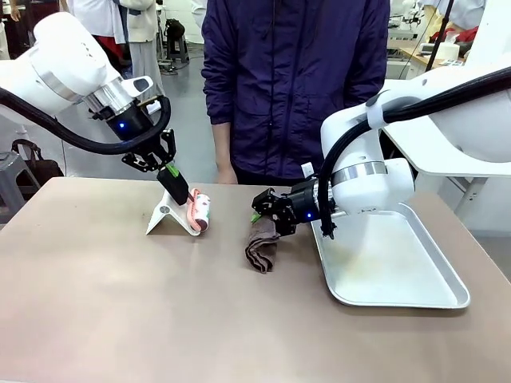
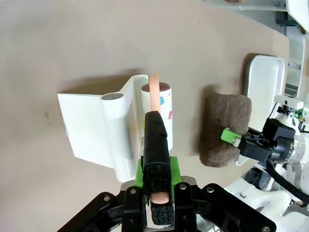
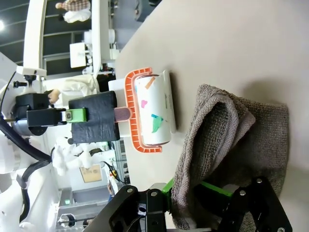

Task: Clean the surface of the table.
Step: Return the Lint Roller and towel to their original positions.

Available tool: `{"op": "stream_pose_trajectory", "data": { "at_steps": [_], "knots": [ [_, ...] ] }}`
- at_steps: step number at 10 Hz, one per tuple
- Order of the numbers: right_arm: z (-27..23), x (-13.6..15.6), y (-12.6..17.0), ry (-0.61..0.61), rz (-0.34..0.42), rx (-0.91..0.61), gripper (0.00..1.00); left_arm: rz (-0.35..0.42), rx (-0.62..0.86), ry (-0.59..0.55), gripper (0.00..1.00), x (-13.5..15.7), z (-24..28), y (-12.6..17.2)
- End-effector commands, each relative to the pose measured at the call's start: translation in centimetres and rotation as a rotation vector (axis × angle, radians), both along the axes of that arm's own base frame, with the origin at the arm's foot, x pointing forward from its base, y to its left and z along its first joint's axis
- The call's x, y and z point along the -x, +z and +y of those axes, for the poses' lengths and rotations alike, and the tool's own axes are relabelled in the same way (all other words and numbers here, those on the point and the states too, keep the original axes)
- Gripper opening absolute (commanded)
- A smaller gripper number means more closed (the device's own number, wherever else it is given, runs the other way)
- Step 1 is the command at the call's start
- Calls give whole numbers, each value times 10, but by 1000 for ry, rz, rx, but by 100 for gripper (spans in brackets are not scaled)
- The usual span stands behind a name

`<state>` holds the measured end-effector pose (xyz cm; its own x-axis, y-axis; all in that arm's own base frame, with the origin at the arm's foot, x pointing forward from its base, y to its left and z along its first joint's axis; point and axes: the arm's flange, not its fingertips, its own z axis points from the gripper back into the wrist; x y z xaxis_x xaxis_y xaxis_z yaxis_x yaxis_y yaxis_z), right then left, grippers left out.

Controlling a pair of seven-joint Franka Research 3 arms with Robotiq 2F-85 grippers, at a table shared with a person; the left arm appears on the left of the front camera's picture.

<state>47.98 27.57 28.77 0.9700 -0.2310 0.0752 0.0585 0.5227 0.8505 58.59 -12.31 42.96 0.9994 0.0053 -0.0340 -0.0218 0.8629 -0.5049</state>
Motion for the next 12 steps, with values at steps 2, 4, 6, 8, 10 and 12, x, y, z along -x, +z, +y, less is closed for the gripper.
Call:
{"op": "stream_pose_trajectory", "data": {
  "at_steps": [2,4,6,8,10,12],
  "knots": [
    [0,0,2,3,16,-5,0,18,-39,39,22,-8,-1,1],
    [0,0,0,12,29,-12,0,19,-34,49,22,-7,3,0],
    [0,0,0,19,33,-15,0,15,-46,86,22,-6,6,-2],
    [0,0,1,32,31,-23,0,24,-45,85,22,-5,11,-7],
    [1,1,0,40,28,-22,0,38,-50,70,22,-6,13,-13],
    [1,1,1,40,24,-21,0,41,-68,79,22,-7,12,-13]
  ]
}}
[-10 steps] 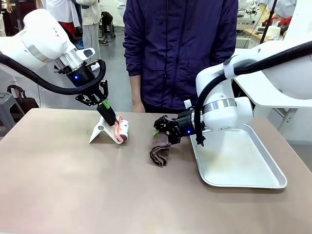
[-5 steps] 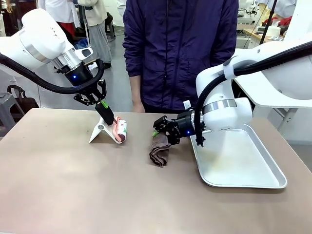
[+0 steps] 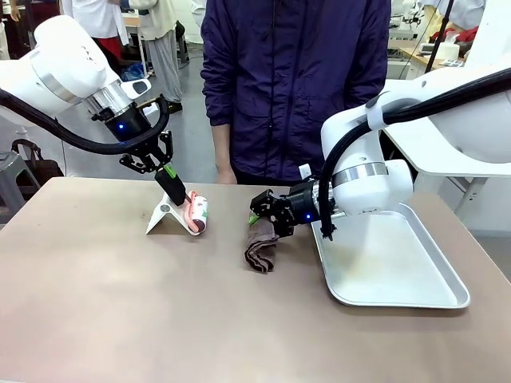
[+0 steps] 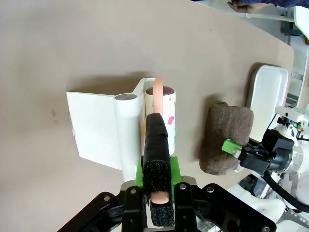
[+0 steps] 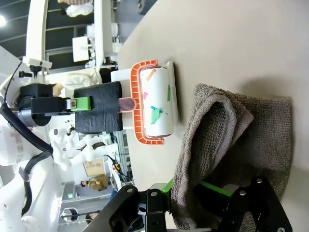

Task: Clean the surface of the table.
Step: Return the Lint Roller and towel to their original positions.

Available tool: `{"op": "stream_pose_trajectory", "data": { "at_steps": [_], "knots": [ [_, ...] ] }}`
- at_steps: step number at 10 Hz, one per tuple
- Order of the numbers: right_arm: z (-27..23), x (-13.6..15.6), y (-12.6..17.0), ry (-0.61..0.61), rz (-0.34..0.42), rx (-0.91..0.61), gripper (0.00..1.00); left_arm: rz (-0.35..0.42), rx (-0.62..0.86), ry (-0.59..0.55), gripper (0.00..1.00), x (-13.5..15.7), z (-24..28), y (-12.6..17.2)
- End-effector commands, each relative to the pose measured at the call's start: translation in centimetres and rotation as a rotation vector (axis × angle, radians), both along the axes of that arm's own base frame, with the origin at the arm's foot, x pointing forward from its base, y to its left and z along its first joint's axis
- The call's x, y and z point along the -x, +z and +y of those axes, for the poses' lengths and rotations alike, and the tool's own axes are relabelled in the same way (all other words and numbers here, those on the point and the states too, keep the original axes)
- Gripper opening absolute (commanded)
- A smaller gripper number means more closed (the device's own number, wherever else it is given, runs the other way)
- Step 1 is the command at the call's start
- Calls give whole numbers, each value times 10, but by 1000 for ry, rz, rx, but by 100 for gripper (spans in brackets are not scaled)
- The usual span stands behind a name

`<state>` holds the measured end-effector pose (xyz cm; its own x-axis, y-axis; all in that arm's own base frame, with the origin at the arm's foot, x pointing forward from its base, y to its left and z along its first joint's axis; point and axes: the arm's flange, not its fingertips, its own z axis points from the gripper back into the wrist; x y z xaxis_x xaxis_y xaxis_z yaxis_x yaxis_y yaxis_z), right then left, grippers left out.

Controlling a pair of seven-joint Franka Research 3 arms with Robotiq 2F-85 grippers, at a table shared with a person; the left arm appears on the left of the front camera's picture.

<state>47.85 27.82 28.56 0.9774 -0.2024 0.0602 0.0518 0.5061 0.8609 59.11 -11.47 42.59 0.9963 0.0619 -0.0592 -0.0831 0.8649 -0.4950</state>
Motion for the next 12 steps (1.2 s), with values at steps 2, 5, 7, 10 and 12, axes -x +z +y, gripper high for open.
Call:
{"op": "stream_pose_trajectory", "data": {
  "at_steps": [2,5,7,10,12],
  "knots": [
    [-3,0,3,9,9,6,59,17,-55,24,80,-2,5,-9],
    [-4,-1,3,14,14,19,100,0,-41,71,100,3,25,-2],
    [-9,0,6,9,6,30,92,-36,-17,101,100,16,45,5],
    [-29,2,21,0,-21,18,100,-113,59,34,100,59,75,14],
    [-65,8,34,74,1,-117,100,-176,181,-71,100,101,102,16]
  ]
}}
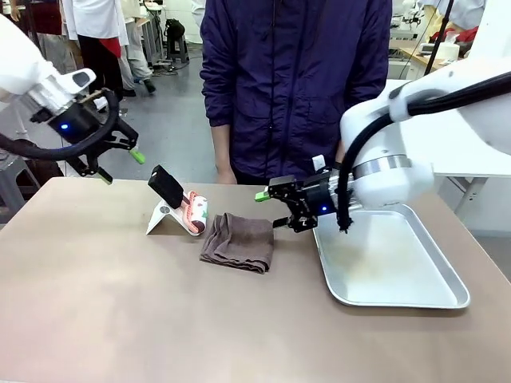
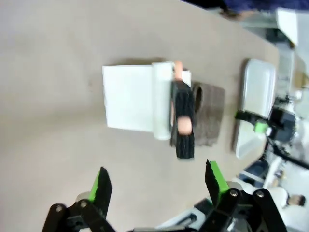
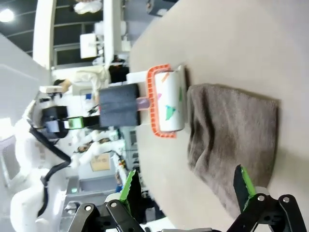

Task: Clean the surface of the table.
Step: Return the Lint Roller and towel to their original positions.

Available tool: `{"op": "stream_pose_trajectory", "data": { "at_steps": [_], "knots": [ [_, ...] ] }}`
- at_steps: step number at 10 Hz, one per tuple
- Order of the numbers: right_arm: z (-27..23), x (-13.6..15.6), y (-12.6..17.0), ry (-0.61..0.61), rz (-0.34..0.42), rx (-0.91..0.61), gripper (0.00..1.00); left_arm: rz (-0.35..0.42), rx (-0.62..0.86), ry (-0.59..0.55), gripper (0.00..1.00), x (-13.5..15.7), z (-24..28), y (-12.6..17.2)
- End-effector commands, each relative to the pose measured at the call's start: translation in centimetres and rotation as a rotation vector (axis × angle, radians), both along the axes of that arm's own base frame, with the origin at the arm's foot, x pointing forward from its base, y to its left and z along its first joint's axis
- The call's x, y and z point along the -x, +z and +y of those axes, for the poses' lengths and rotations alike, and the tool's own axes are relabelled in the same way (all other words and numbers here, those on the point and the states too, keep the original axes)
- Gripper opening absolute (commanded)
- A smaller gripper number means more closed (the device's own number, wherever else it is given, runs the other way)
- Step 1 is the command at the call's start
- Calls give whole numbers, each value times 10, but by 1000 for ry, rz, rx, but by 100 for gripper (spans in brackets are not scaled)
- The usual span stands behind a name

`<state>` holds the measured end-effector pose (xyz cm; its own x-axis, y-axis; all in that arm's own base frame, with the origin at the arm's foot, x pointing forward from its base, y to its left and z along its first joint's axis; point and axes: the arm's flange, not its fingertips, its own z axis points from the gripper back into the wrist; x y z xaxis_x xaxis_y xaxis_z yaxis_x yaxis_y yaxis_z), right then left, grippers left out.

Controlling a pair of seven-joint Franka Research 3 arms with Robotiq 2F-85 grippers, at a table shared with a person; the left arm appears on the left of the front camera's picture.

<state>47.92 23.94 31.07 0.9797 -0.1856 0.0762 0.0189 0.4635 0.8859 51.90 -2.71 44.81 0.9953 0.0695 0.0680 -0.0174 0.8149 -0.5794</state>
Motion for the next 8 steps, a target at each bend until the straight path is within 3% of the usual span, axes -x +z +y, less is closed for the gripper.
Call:
{"op": "stream_pose_trajectory", "data": {
  "at_steps": [1,2,5,6,7,8],
  "knots": [
    [-45,16,10,94,71,-120,100,-73,168,-145,100,51,28,-8],
    [-65,27,8,145,104,-176,100,-83,258,-206,100,71,42,-13],
    [-124,74,1,145,75,-332,100,-186,542,-370,100,115,76,-41],
    [-140,81,-2,135,72,-372,100,-196,592,-315,100,117,80,-48],
    [-153,87,-5,110,72,-375,100,-234,685,-410,100,115,80,-62],
    [-163,89,-5,99,69,-372,100,-250,796,-396,100,108,81,-73]
  ]
}}
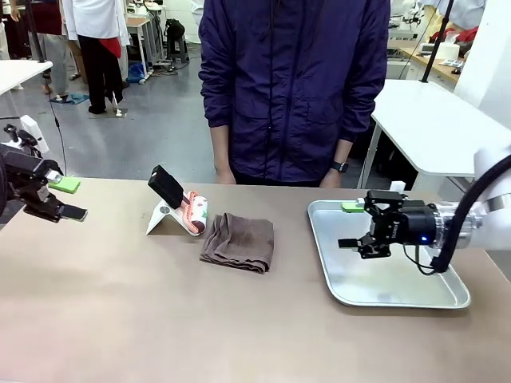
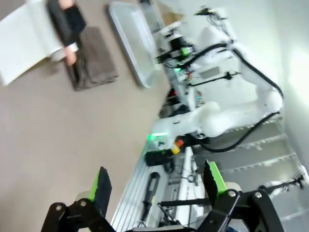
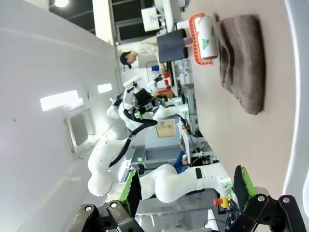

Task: Clean the surface of the table.
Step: Return the Lint Roller and towel to their original positions.

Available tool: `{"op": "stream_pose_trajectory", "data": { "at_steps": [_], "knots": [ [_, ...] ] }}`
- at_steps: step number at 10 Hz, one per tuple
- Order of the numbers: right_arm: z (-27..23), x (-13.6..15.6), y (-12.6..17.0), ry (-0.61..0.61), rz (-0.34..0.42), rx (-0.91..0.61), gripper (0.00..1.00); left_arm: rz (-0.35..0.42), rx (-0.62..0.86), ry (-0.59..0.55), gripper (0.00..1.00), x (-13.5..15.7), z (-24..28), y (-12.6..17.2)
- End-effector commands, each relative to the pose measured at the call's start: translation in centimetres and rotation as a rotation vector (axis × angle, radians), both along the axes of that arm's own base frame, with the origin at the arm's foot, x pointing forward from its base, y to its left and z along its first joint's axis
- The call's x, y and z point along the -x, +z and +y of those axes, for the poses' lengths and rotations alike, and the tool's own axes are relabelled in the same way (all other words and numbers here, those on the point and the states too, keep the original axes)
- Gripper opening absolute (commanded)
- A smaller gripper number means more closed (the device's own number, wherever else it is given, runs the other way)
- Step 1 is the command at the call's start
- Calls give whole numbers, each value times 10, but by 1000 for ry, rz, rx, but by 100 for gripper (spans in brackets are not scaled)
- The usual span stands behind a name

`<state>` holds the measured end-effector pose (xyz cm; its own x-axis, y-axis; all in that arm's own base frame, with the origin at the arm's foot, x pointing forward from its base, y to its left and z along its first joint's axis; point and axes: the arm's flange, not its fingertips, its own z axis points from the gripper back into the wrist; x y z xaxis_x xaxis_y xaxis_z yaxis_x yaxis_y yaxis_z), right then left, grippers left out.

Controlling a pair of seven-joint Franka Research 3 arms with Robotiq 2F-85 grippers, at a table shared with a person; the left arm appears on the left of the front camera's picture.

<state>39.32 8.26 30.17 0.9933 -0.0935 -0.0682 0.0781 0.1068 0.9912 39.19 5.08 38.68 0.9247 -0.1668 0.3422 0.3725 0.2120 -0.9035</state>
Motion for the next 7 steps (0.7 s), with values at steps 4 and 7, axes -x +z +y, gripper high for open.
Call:
{"op": "stream_pose_trajectory", "data": {
  "at_steps": [4,7],
  "knots": [
    [-53,27,19,-68,-85,-49,100,71,400,8,100,-55,10,-30],
    [-57,0,19,-88,-64,-46,100,73,387,2,100,-54,8,-39]
  ]
}}
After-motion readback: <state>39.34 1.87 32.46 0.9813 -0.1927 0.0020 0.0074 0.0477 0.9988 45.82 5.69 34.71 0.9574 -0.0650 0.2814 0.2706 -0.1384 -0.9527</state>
